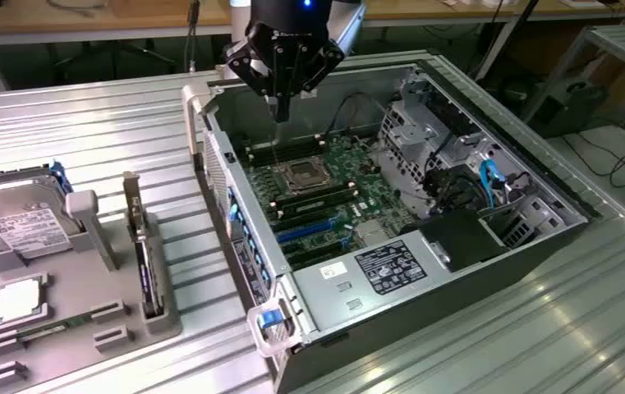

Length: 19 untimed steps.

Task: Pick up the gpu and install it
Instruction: 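Reach for the gpu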

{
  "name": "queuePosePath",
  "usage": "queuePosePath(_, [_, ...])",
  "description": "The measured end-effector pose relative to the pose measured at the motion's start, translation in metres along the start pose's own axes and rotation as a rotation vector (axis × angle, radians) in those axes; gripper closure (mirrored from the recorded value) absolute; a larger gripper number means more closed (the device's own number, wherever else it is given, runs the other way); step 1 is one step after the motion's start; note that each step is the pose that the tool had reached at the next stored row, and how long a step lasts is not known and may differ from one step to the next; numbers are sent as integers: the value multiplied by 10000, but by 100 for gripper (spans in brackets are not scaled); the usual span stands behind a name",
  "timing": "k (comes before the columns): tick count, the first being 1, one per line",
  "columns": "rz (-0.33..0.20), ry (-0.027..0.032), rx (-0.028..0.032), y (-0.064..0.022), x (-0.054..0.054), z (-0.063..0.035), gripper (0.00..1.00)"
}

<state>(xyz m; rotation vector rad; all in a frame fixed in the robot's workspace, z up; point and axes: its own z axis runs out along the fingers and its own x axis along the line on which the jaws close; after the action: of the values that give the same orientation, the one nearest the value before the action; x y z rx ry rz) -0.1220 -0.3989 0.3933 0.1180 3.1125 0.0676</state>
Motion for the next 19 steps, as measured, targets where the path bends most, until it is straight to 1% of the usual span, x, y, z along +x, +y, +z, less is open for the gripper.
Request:
queuePosePath(5, [1, -1, 0, -2, 19, 0, 89])
queuePosePath(19, [0, -1, 0, -17, 155, -4, 89])
